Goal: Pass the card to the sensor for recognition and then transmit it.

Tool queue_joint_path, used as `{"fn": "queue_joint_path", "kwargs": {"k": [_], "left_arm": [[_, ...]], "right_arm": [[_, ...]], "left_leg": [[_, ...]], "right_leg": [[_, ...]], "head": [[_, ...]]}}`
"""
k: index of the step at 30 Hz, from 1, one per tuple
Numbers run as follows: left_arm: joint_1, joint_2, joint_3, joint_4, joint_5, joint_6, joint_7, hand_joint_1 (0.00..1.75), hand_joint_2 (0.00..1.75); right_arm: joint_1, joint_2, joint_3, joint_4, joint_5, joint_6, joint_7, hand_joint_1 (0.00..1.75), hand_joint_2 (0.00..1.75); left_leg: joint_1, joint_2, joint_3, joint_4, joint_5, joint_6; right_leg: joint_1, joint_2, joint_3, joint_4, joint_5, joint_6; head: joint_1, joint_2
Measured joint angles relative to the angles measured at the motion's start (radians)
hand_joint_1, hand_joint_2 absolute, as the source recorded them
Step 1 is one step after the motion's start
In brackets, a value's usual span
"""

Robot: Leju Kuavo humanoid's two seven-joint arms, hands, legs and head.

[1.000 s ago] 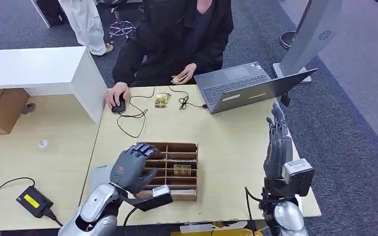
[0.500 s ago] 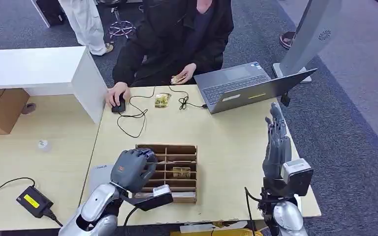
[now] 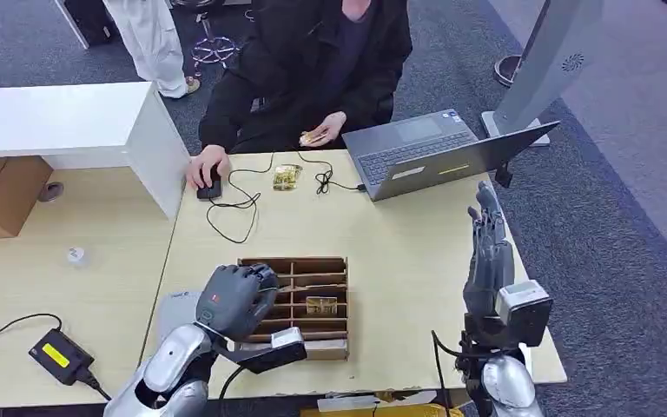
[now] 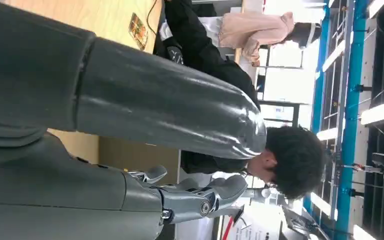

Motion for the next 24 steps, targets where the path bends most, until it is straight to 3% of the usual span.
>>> {"fn": "queue_joint_path", "kwargs": {"k": [7, 17, 24], "left_arm": [[0.027, 0.001, 0.005, -0.031, 0.003, 0.107, -0.007, 1.75, 1.75], [0.082, -0.006, 0.061, -0.135, 0.031, 0.306, -0.083, 1.75, 1.75], [0.105, -0.012, 0.080, -0.189, 0.094, 0.355, -0.130, 1.75, 1.75]], "right_arm": [[0.012, 0.000, 0.000, -0.002, 0.000, -0.006, 0.000, 0.00, 0.00], [0.025, 0.000, 0.000, -0.003, -0.003, -0.032, -0.008, 0.00, 0.00], [0.029, 0.000, 0.000, -0.003, -0.009, -0.045, -0.014, 0.00, 0.00]], "left_leg": [[0.000, 0.000, 0.000, 0.000, 0.000, 0.000], [0.000, 0.000, 0.000, 0.000, 0.000, 0.000], [0.000, 0.000, 0.000, 0.000, 0.000, 0.000]], "right_leg": [[0.000, 0.000, 0.000, 0.000, 0.000, 0.000], [0.000, 0.000, 0.000, 0.000, 0.000, 0.000], [0.000, 0.000, 0.000, 0.000, 0.000, 0.000]], "head": [[0.000, 0.000], [0.000, 0.000], [0.000, 0.000]]}}
